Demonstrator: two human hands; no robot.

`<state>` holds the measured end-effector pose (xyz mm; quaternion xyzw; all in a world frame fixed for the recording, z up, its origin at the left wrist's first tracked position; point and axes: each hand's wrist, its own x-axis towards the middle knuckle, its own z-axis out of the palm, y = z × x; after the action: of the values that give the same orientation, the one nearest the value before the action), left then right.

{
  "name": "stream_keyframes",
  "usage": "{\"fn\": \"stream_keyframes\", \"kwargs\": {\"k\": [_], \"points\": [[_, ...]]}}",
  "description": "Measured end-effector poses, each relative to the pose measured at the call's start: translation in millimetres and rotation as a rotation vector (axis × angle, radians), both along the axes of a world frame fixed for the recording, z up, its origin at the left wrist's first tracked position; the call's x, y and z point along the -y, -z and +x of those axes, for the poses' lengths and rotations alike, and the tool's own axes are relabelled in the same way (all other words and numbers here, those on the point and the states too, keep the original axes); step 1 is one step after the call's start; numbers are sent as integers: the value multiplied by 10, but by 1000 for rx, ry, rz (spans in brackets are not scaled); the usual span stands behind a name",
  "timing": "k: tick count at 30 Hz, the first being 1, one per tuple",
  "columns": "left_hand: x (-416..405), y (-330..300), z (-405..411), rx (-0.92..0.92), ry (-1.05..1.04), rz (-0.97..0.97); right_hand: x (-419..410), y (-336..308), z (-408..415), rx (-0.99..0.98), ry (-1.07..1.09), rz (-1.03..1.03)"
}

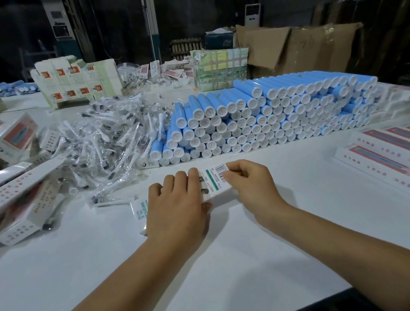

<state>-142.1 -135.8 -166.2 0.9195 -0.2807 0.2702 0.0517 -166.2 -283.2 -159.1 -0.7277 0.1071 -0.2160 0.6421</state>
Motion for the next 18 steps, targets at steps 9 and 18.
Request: {"fn": "stream_keyframes", "kwargs": {"k": [9,18], "points": [[-13,-89,62,-106,-77,-171,115,-107,29,70,6,573],[113,-2,-38,51,12,-141,-21,26,44,158,-125,506]]}}
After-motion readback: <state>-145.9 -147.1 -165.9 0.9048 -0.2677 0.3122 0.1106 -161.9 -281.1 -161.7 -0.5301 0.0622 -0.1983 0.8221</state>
